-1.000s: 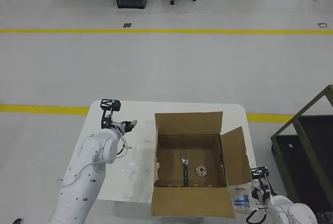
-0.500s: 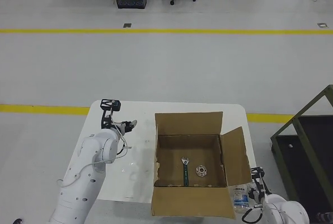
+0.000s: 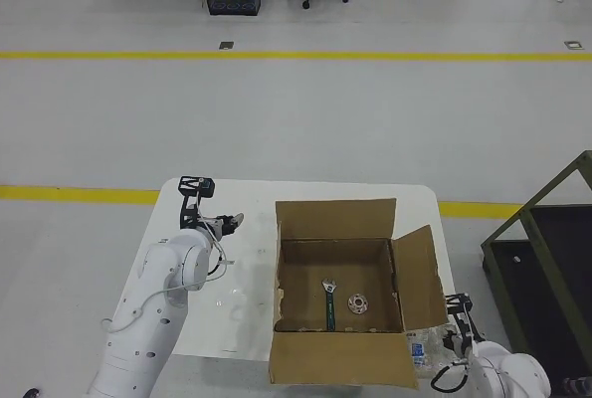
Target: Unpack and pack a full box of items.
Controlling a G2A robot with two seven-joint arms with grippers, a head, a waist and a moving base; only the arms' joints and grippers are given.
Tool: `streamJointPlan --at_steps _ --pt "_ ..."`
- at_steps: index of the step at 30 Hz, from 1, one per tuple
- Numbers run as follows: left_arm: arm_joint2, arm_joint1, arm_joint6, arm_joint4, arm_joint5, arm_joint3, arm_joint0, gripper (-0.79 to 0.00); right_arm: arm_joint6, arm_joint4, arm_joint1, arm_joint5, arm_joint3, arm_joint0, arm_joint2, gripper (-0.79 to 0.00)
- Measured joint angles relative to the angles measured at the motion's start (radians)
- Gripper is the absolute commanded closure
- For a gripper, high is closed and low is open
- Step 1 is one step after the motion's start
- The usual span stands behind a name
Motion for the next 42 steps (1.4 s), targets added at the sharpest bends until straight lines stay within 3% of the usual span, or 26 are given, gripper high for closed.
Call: streamJointPlan --at_steps 4,6,10,17,22,27,29,30,32,36,37,42 --pt "0.000 0.000 0.000 0.000 0.000 0.000 0.000 -0.785 -0.016 0.066 0.002 0.018 -0.109 -0.016 0.047 -0.342" --pt "0.000 0.000 0.000 0.000 0.000 0.000 0.000 -0.785 -0.029 0.119 0.002 0.033 -0.199 -0.032 0.083 -0.179" --pt "0.000 0.000 0.000 0.000 0.000 0.000 0.000 -0.785 -0.066 0.204 0.001 0.070 -0.365 -0.065 0.144 -0.074" --pt "0.000 0.000 0.000 0.000 0.000 0.000 0.000 -0.785 -0.123 0.385 -0.005 0.128 -0.581 -0.087 0.186 -0.099" --pt "0.000 0.000 0.000 0.000 0.000 0.000 0.000 -0.785 -0.126 0.448 -0.007 0.121 -0.660 -0.078 0.098 -0.132" --pt "0.000 0.000 0.000 0.000 0.000 0.000 0.000 -0.785 -0.094 0.378 -0.005 0.096 -0.620 -0.032 -0.090 -0.117" --pt "0.000 0.000 0.000 0.000 0.000 0.000 0.000 -0.785 -0.083 0.346 -0.007 0.106 -0.571 -0.003 -0.174 -0.145" --pt "0.000 0.000 0.000 0.000 0.000 0.000 0.000 -0.785 -0.075 0.319 -0.010 0.125 -0.527 0.018 -0.229 -0.219" --pt "0.000 0.000 0.000 0.000 0.000 0.000 0.000 -0.785 -0.060 0.270 -0.014 0.163 -0.453 0.054 -0.312 -0.283" --pt "0.000 0.000 0.000 0.000 0.000 0.000 0.000 -0.785 -0.030 0.201 -0.031 0.259 -0.265 0.158 -0.471 -0.302" --pt "0.000 0.000 0.000 0.000 0.000 0.000 0.000 -0.785 -0.024 0.195 -0.035 0.274 -0.227 0.182 -0.500 -0.342" --pt "0.000 0.000 0.000 0.000 0.000 0.000 0.000 -0.785 -0.008 0.163 -0.057 0.353 -0.036 0.300 -0.621 -0.339"
